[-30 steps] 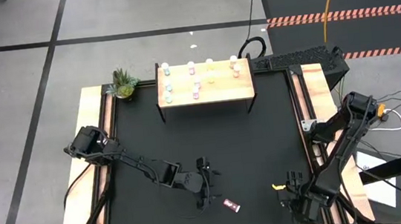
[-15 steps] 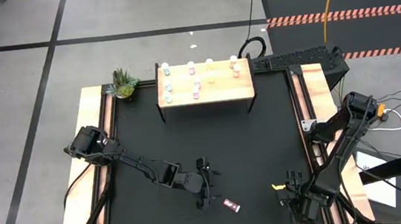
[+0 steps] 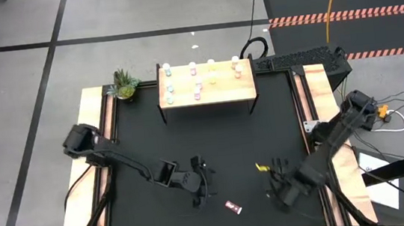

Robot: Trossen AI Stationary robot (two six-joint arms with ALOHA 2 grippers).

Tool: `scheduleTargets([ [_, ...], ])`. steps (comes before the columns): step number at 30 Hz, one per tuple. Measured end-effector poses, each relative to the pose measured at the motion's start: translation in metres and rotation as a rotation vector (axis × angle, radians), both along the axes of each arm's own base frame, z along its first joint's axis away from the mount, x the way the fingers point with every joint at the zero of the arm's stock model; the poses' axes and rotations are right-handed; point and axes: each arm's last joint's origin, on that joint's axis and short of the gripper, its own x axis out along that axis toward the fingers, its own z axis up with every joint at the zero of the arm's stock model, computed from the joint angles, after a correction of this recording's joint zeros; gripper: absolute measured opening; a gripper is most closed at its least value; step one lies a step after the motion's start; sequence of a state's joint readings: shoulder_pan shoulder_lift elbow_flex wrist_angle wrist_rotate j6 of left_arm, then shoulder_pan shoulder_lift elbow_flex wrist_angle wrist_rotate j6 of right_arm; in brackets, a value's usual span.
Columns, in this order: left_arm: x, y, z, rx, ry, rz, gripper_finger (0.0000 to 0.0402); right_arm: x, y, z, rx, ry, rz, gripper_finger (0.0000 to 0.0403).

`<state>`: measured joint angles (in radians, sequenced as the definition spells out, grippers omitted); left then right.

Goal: Pick and place medicine bottles onto shelf by color
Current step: Put the yellow pill bottle aligned with the other yellow pill bottles on the shelf

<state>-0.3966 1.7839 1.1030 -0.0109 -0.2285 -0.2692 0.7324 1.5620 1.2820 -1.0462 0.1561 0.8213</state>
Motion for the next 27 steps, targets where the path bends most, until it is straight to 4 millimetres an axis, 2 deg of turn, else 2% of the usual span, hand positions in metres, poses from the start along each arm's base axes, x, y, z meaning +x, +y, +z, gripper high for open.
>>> scheduleTargets([
  [5, -0.017, 0.018, 0.036, 0.06, -0.025, 0.079, 0.039, 0.041, -0.049, 0.035, -0.043, -0.031, 0.058, 0.0108],
  [9, -0.032, 0.035, 0.064, 0.11, -0.058, 0.172, 0.039, 0.07, -0.102, 0.059, -0.079, -0.103, 0.087, 0.0111],
  [12, -0.045, 0.047, 0.08, 0.092, -0.065, 0.256, 0.039, 0.082, -0.147, 0.079, -0.116, -0.151, 0.07, 0.0109],
  [15, -0.054, 0.057, 0.095, 0.042, -0.102, 0.345, 0.039, 0.087, -0.194, 0.099, -0.113, -0.202, 0.017, 0.0109],
  [18, -0.059, 0.063, 0.101, 0.029, -0.119, 0.409, 0.039, 0.09, -0.239, 0.114, -0.115, -0.251, -0.057, 0.0112],
  [21, -0.062, 0.067, 0.101, 0.044, -0.107, 0.43, 0.039, 0.097, -0.273, 0.123, -0.121, -0.267, -0.088, 0.0111],
  [25, -0.06, 0.074, 0.101, 0.045, -0.108, 0.454, 0.039, 0.116, -0.303, 0.128, -0.145, -0.251, -0.049, 0.0111],
  [27, -0.059, 0.079, 0.101, 0.047, -0.105, 0.469, 0.039, 0.127, -0.314, 0.123, -0.155, -0.222, -0.024, 0.0111],
])
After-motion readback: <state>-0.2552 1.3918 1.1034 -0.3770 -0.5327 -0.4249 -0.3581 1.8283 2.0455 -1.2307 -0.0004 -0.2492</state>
